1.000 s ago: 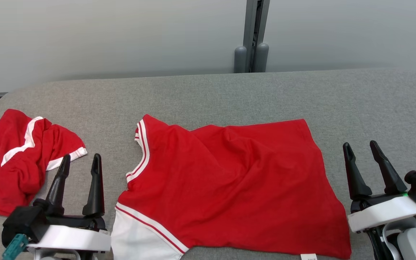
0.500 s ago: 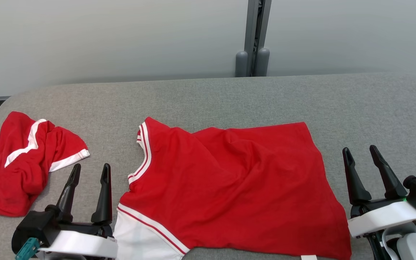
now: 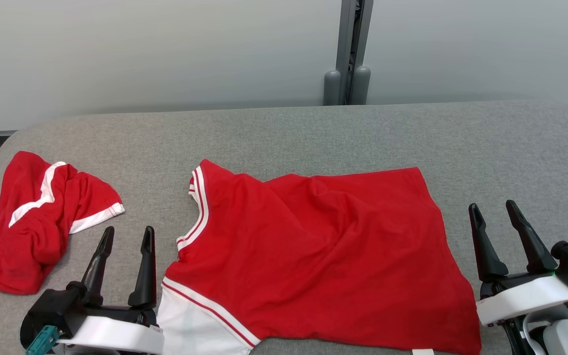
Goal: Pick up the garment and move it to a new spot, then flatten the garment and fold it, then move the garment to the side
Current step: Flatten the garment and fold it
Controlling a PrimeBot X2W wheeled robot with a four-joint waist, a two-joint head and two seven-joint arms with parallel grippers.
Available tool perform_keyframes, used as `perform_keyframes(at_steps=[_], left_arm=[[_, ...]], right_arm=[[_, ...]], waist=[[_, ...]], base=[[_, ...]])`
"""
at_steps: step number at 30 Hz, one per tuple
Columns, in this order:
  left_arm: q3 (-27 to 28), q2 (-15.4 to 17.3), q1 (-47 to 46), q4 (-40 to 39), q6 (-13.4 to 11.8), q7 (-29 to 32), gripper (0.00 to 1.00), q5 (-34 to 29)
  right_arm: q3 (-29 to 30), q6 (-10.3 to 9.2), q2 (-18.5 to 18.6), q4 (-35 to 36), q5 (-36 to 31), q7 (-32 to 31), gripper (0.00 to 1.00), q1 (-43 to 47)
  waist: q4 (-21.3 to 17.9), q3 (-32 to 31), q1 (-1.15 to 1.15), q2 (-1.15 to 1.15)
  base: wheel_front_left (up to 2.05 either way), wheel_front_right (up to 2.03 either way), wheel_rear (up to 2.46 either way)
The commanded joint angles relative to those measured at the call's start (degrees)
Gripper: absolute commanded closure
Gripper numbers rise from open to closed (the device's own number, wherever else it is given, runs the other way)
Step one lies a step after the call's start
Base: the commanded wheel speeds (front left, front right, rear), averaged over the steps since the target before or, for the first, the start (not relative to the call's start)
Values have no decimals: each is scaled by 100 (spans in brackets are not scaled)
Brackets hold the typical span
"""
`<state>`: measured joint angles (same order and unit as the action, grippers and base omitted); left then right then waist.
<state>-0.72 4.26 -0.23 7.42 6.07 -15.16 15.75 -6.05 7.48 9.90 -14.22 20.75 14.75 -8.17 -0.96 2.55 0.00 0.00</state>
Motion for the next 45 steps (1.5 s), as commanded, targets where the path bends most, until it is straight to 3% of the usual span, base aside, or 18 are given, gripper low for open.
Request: perform_keyframes(at_steps=[1, 12, 18, 32, 38, 45], left_arm=[[38, -3, 44, 1, 34, -13, 0, -28], [105, -44, 32, 86, 64, -13, 0, -82], [137, 44, 158, 256, 75, 123, 0, 30], [0, 426, 670, -329, 100, 2186, 0, 680], [-85, 521, 904, -673, 53, 2930, 0, 864], [-231, 603, 1128, -843, 46, 3678, 0, 1082]], right_arm=[[12, 4, 50, -27, -3, 46, 0, 44], [128, 4, 128, -222, 60, 41, 0, -3], [223, 4, 274, -501, 315, -272, 0, -47], [-10, 4, 993, 19, 2009, -2334, 0, 554], [-4, 4, 881, -63, 2563, -3373, 0, 1008], [164, 4, 661, -151, 2596, -3980, 0, 1113]], waist=[[1, 0, 0, 0], [9, 7, 0, 0], [-49, -21, 0, 0], [-114, 45, 0, 0], [-93, 113, 0, 0], [-82, 188, 0, 0]], base=[[0, 0, 0], [0, 0, 0], [0, 0, 0], [0, 0, 0], [0, 0, 0], [0, 0, 0]])
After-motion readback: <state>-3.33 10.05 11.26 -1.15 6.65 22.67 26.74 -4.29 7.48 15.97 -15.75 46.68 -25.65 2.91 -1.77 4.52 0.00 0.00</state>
